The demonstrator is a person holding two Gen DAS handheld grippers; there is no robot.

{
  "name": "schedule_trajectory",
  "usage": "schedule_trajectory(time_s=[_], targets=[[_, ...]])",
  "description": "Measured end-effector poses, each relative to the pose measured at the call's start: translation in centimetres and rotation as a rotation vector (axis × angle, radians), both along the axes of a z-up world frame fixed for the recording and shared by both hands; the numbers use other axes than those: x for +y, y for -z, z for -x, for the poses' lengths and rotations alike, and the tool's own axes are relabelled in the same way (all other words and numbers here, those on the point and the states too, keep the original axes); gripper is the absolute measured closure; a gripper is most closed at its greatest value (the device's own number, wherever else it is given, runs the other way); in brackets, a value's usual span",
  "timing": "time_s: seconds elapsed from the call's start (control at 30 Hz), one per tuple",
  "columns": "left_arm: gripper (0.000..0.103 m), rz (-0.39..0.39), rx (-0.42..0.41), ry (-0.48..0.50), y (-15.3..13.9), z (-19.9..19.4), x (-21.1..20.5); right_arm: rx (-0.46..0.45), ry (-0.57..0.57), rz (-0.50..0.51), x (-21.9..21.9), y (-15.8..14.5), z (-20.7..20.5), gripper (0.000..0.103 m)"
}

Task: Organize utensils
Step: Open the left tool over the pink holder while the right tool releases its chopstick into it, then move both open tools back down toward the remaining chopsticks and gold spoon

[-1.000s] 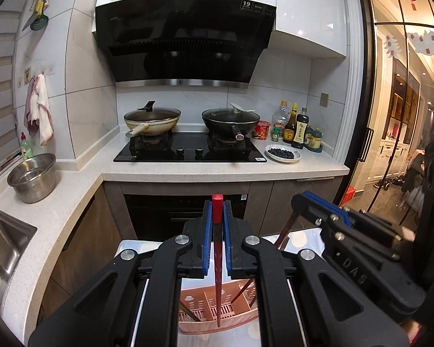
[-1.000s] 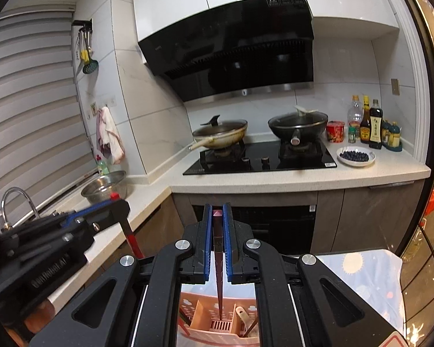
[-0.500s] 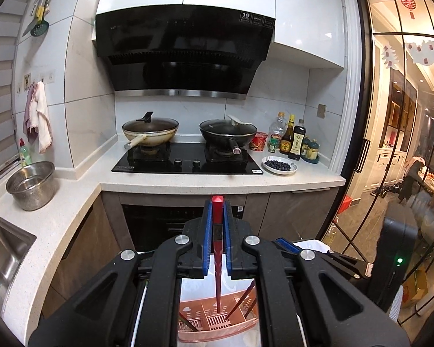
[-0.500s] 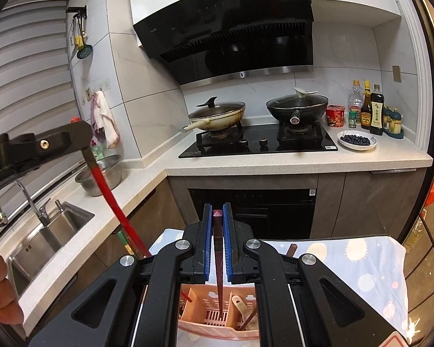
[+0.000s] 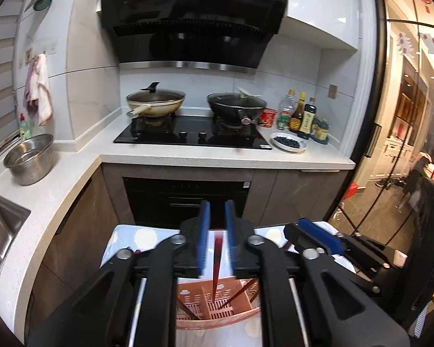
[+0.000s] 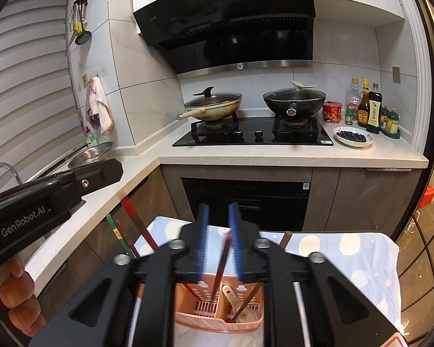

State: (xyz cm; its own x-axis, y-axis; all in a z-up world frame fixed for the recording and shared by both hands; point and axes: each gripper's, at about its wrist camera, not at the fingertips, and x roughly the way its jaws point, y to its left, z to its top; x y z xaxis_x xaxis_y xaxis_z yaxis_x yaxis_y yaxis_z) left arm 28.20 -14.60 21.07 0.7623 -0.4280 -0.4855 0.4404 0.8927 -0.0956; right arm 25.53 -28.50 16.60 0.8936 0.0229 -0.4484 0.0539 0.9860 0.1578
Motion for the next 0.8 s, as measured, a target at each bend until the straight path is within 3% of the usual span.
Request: schedule_trajectory(time_s=[0.03,0.07,0.8], targets=[[0.067,-0.003,-0.004,-0.006,0.1,0.1,-0.1,-0.005,0.004,-0.002,0.0,0.0,0.2,0.073],[0.062,-0.007,-0.009,-0.017,0.2,0.2,0.0,-0.008,0.008,-0.002,0.0,0.0,0.3,0.071],[0.062,-0.04,-0.011,-0.034,1.9,3.7,2.0,0.008,0.02,0.012,0.3,1.4,5.0,0.071]])
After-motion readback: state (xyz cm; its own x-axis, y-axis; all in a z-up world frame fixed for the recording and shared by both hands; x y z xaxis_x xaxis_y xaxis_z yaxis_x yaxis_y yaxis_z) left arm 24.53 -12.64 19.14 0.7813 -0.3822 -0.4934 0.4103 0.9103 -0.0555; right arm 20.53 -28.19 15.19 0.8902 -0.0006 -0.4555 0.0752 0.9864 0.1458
